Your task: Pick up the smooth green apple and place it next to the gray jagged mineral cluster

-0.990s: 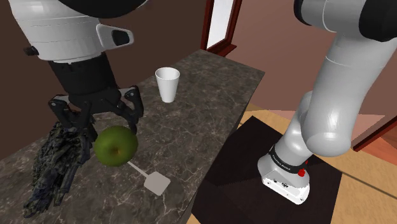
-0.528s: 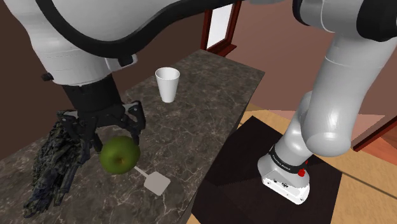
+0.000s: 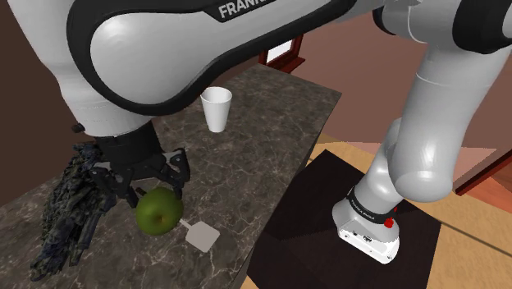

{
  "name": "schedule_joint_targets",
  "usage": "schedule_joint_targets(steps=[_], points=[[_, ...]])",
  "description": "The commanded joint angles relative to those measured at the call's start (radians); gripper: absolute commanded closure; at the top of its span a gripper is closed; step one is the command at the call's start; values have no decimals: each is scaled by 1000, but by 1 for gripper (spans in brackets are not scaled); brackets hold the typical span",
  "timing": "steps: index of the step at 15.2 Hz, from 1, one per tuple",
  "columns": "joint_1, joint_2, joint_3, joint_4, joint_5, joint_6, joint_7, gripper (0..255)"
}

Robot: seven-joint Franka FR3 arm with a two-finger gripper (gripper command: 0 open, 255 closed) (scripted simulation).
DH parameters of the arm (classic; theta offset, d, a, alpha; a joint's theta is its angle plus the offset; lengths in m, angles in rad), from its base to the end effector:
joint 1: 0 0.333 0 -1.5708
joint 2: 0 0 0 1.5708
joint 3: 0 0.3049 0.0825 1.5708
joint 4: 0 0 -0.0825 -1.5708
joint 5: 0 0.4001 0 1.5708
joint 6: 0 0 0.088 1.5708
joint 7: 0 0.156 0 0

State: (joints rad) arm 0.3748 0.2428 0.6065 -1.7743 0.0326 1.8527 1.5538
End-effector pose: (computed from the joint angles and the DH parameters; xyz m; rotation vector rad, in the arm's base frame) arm 0.3469 0.5021 0.3685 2.9291 -0.8883 -0.3034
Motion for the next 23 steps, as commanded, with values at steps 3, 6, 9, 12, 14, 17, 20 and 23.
schedule_joint_targets(steps=[3,6,9,12,14,17,20,23], points=[[3,20,-4,-34,-11,52,0,255],[6,35,-7,-58,-19,88,1,255],[9,52,-10,-79,-28,124,3,255],[13,70,-14,-98,-38,159,6,255],[16,83,-18,-110,-45,182,8,255],[21,104,-23,-126,-57,216,11,255],[24,116,-26,-134,-63,234,13,255],[24,116,-26,-133,-63,234,13,255]])
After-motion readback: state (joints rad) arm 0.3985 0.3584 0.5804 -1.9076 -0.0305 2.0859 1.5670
